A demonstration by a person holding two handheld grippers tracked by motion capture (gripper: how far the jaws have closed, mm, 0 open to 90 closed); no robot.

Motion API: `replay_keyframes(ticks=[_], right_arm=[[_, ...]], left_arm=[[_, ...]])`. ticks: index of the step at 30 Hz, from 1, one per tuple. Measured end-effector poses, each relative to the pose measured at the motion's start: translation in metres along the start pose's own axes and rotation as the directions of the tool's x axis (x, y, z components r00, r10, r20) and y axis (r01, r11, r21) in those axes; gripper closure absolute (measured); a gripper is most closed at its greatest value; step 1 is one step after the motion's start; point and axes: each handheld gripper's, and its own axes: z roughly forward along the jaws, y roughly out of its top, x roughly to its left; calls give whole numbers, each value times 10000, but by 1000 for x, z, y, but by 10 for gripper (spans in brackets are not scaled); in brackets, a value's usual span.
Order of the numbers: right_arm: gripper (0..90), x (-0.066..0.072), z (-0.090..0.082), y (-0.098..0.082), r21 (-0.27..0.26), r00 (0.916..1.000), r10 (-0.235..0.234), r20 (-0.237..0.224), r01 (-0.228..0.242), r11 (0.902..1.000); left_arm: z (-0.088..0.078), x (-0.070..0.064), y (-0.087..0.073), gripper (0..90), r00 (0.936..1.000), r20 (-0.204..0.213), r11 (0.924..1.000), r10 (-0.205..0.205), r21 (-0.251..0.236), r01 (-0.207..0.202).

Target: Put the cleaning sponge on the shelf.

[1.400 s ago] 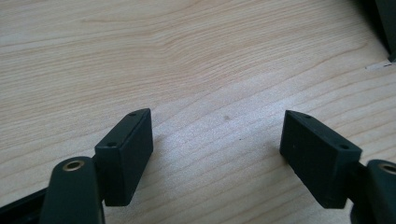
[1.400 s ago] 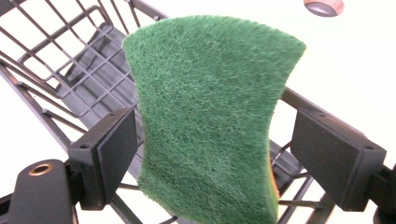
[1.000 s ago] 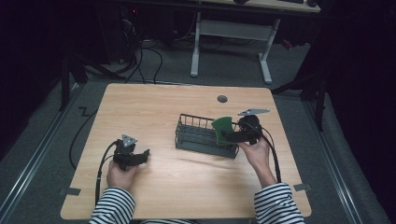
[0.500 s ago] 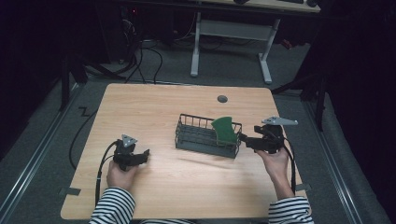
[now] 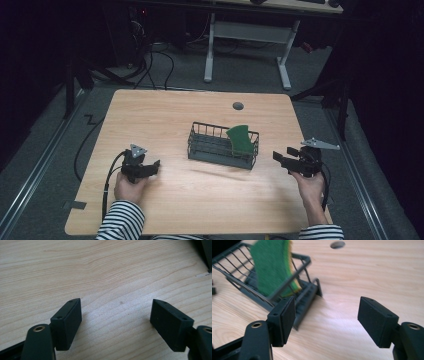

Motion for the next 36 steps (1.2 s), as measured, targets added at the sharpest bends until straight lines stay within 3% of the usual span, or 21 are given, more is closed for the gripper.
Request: replay_keyframes(ticks=[15, 21, 29, 36], right_arm=[[317, -19, 4, -37, 366, 9986, 218, 490, -236, 9991], [321, -19, 11, -48, 564, 9975, 22, 707, -62, 9984], [325, -20, 21, -64, 605, 9959, 144, 889, -198, 9980], [326, -14, 30, -70, 852, 9928, -215, 1178, 115, 9963]], left_arm=[[0, 0, 0, 257, 10000, -15, 10000, 11, 0, -11], [0, 0, 0, 257, 10000, -14, 10000, 12, 0, -12], [0, 0, 0, 257, 10000, 1, 10000, 16, 0, -16], [0, 0, 0, 256, 10000, 0, 10000, 14, -3, -14]])
